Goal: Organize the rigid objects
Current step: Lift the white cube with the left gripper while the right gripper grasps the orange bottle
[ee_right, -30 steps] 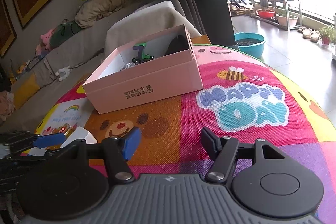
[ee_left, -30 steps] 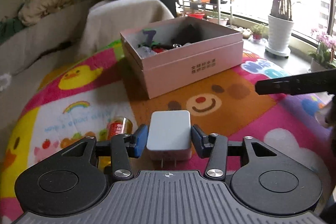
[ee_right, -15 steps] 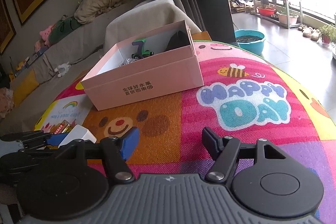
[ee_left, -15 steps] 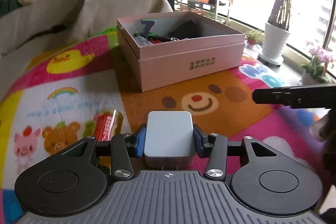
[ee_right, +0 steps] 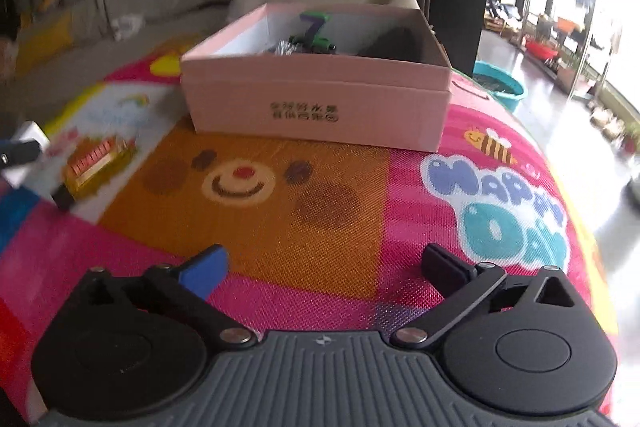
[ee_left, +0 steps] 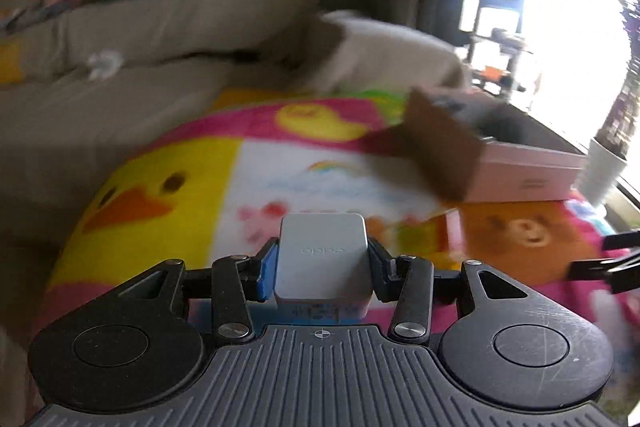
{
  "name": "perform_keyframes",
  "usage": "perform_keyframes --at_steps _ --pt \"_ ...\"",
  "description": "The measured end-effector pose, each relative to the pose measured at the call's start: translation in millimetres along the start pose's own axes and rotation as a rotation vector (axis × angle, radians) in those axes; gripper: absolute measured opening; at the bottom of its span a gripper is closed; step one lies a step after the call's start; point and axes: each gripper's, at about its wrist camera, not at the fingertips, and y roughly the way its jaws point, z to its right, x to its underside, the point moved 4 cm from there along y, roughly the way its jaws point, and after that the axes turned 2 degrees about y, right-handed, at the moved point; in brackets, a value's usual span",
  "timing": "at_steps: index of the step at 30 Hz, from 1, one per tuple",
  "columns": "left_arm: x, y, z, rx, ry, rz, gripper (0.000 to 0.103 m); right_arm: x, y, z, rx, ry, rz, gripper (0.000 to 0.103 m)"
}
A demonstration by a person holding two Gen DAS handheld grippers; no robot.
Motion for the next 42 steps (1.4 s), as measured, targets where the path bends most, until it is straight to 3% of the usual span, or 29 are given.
perform_keyframes --at_steps 3,5,9,13,17,19,24,30,35,36,42 --pt "5.3 8.5 -9.9 -0.005 -0.043 -0.019 0.05 -3.5 0.4 -1.0 0.009 0.002 -0.021 0.103" --pt "4.5 9.3 -10.4 0.01 -0.05 -0.008 0.05 -6.0 -1.1 -6.4 0.002 0.003 -0.033 0.096" --pt "6.7 12.5 -7.1 -0.001 -0.03 -0.02 0.05 -7.9 -11.1 -52.0 -0.116 -0.091 0.01 0.092" --pt "8.1 13.3 -2.5 -0.025 0.005 -0.021 0.05 -10.5 -21.4 -118.2 -0.235 -0.346 0.113 0.092" --pt "8.6 13.1 -4.9 -0.01 -0.018 -0.015 0.05 -9.5 -11.4 -159.2 -0.237 -0.659 0.16 0.092" --pt "9.0 13.3 -7.1 0.001 -0.035 -0.012 0.05 -16.4 -3.2 -164.1 -0.25 -0.708 0.164 0.092" --pt "9.2 14.1 -7.8 0.007 -0.043 -0.011 0.05 -36.5 17.6 -162.3 -0.342 -0.651 0.096 0.092" --pt "9.6 14.5 -9.0 0.012 -0.047 -0.014 0.051 -37.6 34.3 -163.3 -0.416 -0.584 0.044 0.088" --pt "9.5 14.3 -8.4 0.009 -0.041 -0.018 0.051 -43.5 42.3 -168.7 -0.421 -0.555 0.046 0.088" --pt "9.5 14.1 -8.7 0.01 -0.042 -0.019 0.051 -45.4 43.9 -169.6 -0.425 -0.544 0.043 0.082" --pt "9.6 14.1 -8.3 0.01 -0.035 -0.024 0.051 -48.9 37.2 -164.3 -0.418 -0.449 -0.008 0.082"
